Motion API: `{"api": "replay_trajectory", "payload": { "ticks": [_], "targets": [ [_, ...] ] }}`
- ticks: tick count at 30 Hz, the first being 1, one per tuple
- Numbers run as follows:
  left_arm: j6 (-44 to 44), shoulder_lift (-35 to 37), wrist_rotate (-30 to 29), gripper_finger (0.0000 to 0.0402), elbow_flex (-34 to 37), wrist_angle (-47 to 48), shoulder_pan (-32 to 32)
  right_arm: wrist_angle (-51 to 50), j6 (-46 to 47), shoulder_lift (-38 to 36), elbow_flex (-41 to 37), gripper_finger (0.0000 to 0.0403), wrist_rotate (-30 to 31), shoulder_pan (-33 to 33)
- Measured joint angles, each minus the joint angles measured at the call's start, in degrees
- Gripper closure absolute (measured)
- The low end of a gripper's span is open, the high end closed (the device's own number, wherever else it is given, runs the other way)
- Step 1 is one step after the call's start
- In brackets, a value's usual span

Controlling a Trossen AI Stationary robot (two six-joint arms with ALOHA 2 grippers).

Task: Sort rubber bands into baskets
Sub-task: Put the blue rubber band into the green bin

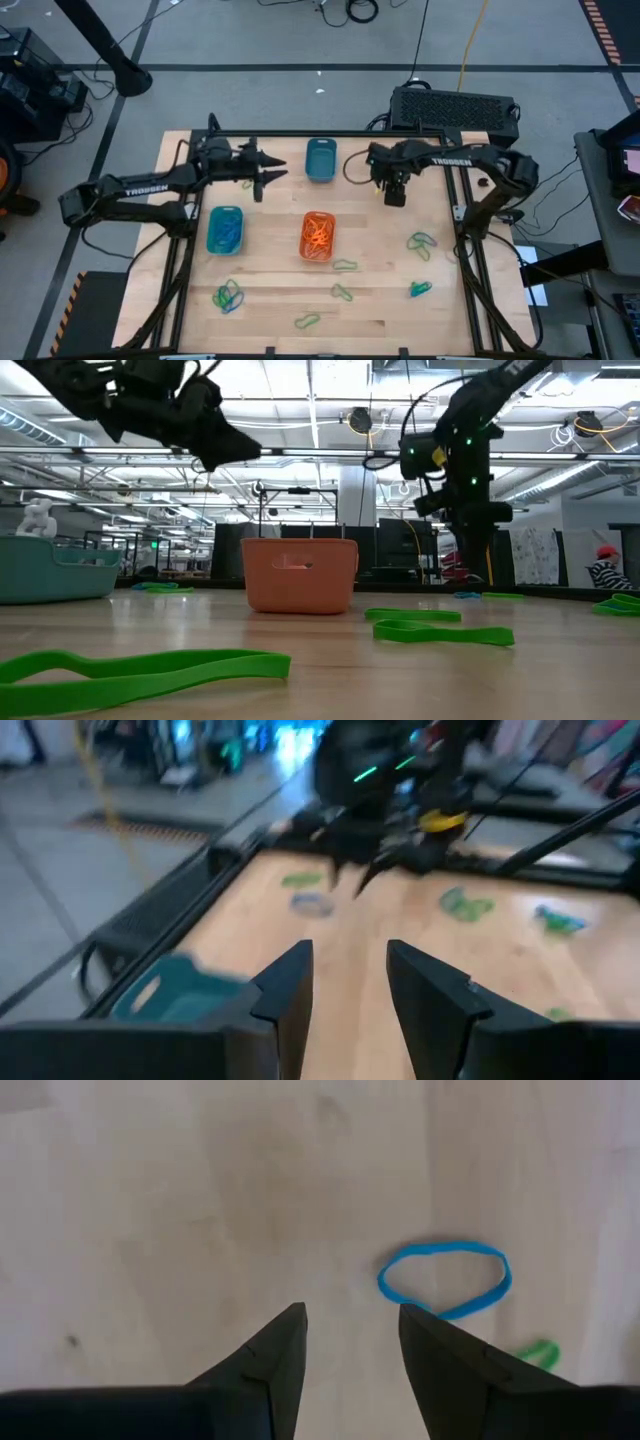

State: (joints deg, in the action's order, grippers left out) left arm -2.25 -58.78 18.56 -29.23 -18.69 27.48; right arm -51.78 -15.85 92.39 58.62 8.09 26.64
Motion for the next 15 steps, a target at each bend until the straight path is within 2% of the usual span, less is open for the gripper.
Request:
{"api": "replay_trajectory", "payload": {
  "ticks": [3,7,11,15],
  "targets": [
    [-0.1,0.0,0.8,0.0265,1.5,-4.6,-1.7,2.2,-3.6,2.1,0.0,0.0250,-0.8,3.0],
    [-3.8,0.0,0.9,0.0265,1.5,-5.0,-3.4,2.7,-7.3,5.6,0.0,0.0250,-1.7,6.3],
    [-4.3,0.0,0.9,0.0265,1.5,-6.3,-4.0,4.3,-9.1,10.1,0.1,0.0250,-5.5,8.7],
    [-5.6,0.0,0.9,0.0265,1.4,-6.0,-4.0,5.3,-10.3,13.0,0.4,0.0257,-5.6,9.4]
  ]
}}
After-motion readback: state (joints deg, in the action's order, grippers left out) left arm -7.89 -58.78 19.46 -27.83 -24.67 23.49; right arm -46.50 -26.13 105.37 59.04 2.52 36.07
